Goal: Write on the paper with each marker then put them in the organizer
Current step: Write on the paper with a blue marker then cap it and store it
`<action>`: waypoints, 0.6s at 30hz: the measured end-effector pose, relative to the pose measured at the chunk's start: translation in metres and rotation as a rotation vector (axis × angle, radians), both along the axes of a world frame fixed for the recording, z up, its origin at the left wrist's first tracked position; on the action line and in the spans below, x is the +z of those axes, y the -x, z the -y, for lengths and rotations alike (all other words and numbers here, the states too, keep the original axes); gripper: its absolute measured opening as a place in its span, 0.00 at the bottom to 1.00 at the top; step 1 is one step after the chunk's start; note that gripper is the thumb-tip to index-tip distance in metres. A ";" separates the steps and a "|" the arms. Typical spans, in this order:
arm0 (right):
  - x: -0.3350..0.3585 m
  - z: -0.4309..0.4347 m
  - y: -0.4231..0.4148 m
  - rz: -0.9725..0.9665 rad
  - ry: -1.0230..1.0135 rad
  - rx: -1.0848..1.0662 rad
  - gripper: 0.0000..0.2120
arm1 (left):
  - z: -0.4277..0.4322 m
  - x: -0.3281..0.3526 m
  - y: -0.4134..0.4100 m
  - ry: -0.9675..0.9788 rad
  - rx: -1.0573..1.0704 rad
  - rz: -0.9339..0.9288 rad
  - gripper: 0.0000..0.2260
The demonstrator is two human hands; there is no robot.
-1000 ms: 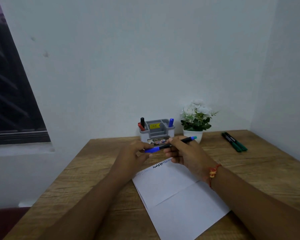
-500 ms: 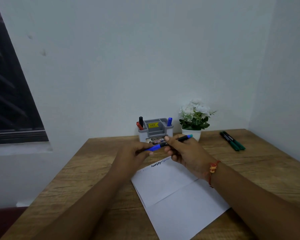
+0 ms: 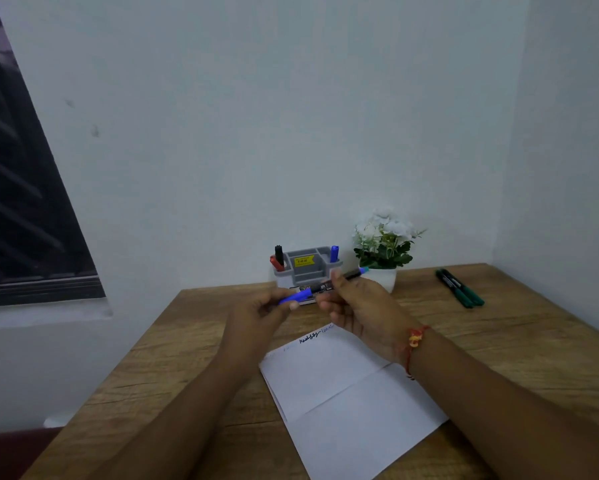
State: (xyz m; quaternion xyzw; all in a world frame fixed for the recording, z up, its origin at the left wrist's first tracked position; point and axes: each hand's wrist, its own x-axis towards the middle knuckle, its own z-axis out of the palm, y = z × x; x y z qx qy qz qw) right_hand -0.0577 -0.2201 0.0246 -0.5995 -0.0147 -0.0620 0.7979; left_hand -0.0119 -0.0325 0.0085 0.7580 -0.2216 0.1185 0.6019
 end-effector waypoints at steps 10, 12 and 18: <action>-0.014 0.019 -0.005 0.250 1.010 -0.393 0.19 | 0.002 0.053 -0.031 0.079 0.368 0.284 0.10; -0.012 0.018 -0.003 0.269 1.082 -0.371 0.18 | 0.007 0.062 -0.042 0.094 0.382 0.297 0.10; -0.013 0.017 -0.004 0.257 1.161 -0.379 0.19 | 0.024 0.073 -0.067 -0.040 0.416 0.384 0.12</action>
